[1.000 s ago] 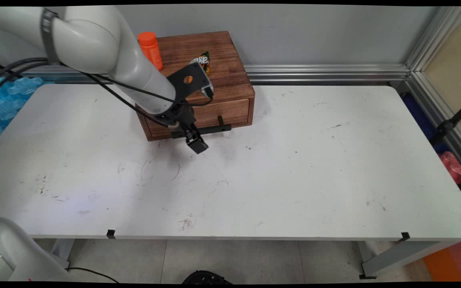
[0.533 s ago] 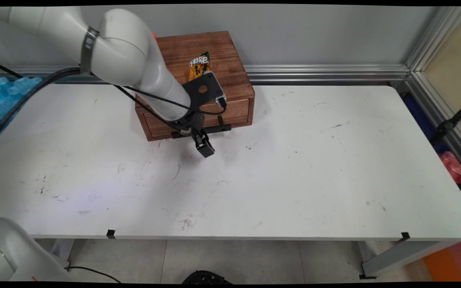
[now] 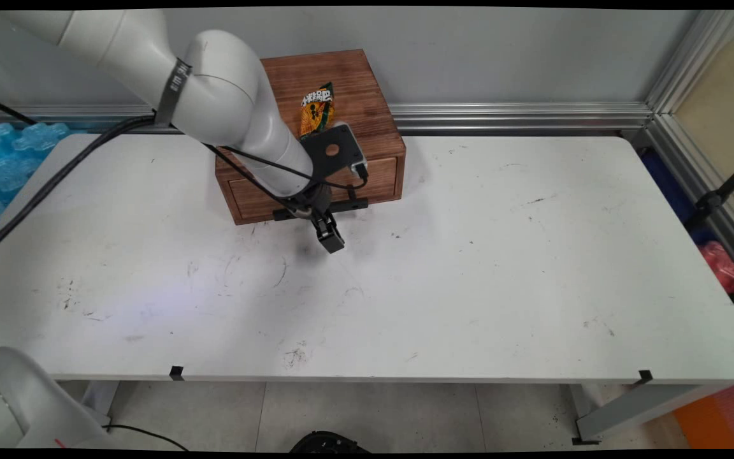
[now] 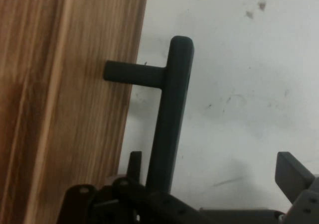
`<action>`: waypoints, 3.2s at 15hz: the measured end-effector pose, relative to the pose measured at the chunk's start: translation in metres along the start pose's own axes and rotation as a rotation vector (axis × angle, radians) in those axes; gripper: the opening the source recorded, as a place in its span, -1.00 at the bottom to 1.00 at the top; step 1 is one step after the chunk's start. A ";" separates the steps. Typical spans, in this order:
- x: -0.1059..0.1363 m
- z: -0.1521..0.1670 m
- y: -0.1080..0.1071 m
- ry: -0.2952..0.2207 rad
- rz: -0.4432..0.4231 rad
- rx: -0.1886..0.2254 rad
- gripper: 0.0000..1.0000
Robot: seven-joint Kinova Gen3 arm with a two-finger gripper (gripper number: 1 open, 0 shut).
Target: Open the drawer
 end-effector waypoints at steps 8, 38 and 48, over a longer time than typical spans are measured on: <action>0.004 0.017 -0.003 -0.009 0.021 -0.016 1.00; -0.012 0.019 0.036 -0.027 0.050 -0.152 1.00; -0.024 0.003 0.061 -0.015 0.066 -0.190 1.00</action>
